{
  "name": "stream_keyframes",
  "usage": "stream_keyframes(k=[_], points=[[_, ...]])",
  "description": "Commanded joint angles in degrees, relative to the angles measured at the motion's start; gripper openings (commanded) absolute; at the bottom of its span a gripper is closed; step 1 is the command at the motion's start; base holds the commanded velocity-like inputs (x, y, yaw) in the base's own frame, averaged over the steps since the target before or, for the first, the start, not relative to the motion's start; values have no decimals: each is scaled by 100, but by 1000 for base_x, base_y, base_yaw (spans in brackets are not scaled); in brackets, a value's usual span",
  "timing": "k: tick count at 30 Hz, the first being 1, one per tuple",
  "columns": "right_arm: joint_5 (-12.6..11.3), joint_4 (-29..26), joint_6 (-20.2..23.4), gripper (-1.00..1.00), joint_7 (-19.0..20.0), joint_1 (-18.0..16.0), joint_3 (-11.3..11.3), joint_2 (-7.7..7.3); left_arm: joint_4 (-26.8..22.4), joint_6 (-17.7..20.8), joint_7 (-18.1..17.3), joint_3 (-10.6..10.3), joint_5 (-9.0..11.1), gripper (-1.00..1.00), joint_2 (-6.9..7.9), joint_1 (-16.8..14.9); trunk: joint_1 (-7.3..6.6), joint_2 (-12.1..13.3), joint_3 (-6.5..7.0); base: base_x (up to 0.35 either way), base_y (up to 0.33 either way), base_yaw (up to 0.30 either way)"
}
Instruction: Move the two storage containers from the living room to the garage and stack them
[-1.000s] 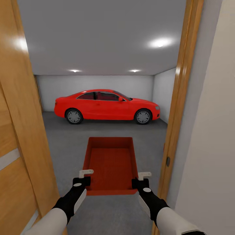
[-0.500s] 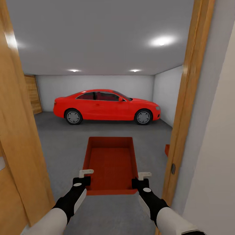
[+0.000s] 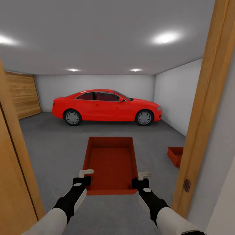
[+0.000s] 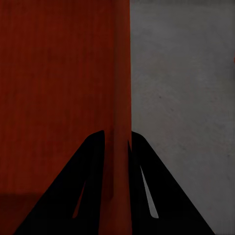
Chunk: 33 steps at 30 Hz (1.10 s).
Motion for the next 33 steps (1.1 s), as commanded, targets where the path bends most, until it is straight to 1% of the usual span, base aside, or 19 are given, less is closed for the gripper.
stream_keyframes(k=[1,7,16,30,33], points=[[-18,18,-17,-100,-44,-5,-55,0,-157,37,71,275,7,-100,93,-6,3,-8,-10,111,10,0],[-18,18,-19,-100,-44,-5,-54,0,-159,37,72,275,7,-100,90,-6,3,-8,-10,57,13,0],[-18,18,-15,-100,-44,-5,-53,0,-160,37,72,275,7,-100,90,-6,3,-8,-10,169,141,0],[-18,18,-16,-100,-38,-5,-52,0,-157,37,72,275,5,-100,90,-6,3,-8,-10,12,9,0],[-18,18,-14,-100,-36,-5,-53,0,-141,38,72,275,0,-100,96,-6,3,-8,-10,178,0,0]])
